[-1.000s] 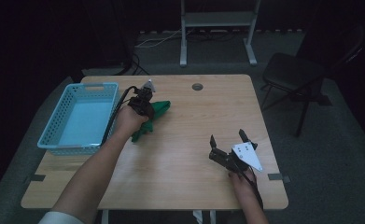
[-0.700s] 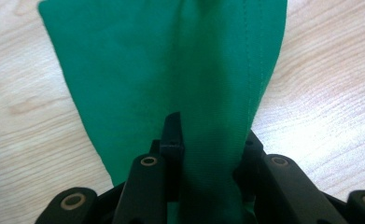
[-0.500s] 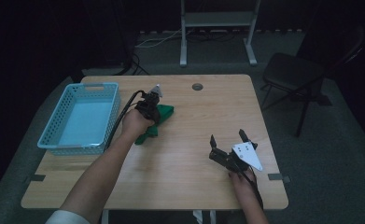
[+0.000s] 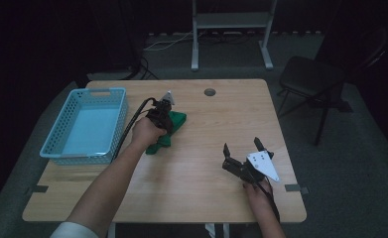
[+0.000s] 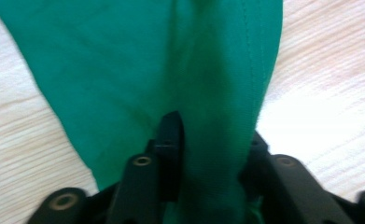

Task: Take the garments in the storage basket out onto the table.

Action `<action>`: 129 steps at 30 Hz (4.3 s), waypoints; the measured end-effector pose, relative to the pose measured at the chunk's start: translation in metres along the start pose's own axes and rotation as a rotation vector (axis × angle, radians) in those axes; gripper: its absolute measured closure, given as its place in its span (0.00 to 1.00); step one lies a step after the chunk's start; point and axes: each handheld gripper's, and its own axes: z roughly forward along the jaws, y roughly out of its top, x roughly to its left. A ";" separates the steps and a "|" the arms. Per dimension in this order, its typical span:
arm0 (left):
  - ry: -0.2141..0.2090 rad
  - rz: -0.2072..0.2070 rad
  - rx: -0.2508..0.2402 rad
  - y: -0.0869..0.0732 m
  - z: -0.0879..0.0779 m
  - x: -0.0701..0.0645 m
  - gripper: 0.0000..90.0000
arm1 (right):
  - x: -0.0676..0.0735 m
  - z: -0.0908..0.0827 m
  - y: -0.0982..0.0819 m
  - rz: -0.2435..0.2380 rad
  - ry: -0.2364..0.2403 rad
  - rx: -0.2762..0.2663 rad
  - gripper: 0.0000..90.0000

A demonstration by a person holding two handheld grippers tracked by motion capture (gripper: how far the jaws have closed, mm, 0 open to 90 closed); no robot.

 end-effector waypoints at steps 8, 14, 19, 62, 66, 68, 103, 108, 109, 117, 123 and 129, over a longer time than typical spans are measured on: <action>0.008 0.005 -0.014 0.000 0.005 -0.013 0.34 | 0.000 0.000 0.000 0.001 -0.001 0.002 0.00; -0.027 -0.007 -0.032 -0.001 0.006 -0.012 0.23 | 0.000 0.000 0.000 0.000 0.001 0.000 0.00; -0.017 -0.010 -0.039 -0.001 0.006 -0.013 0.23 | 0.000 0.000 0.000 0.002 0.001 0.001 0.00; 0.068 -0.006 -0.369 -0.019 -0.025 -0.004 0.00 | 0.000 0.000 0.000 0.000 -0.002 0.000 0.00; 0.059 -0.001 -0.368 -0.020 -0.026 -0.003 0.00 | 0.000 0.000 0.000 0.000 -0.003 0.001 0.00; 0.062 0.003 -0.382 -0.021 -0.028 -0.004 0.00 | 0.000 0.000 0.000 0.001 -0.003 0.001 0.00; -0.001 0.093 -0.723 -0.077 -0.045 0.010 0.00 | 0.000 0.000 0.000 -0.001 -0.004 -0.001 0.00; -0.018 0.074 -0.807 -0.089 -0.049 0.014 0.00 | 0.000 0.000 0.000 -0.002 -0.004 -0.001 0.00; 0.000 0.075 -0.820 -0.092 -0.050 0.014 0.00 | 0.000 0.000 0.000 -0.002 -0.005 -0.001 0.00; -0.046 0.160 -0.882 -0.113 -0.055 0.020 0.00 | 0.000 0.000 0.000 -0.003 -0.005 -0.002 0.00; -0.159 0.149 -0.927 -0.133 -0.058 0.035 0.00 | 0.000 0.000 0.000 -0.002 -0.005 -0.001 0.00; -0.151 0.128 -0.957 -0.146 -0.059 0.043 0.00 | 0.000 0.000 0.000 -0.003 -0.005 -0.002 0.00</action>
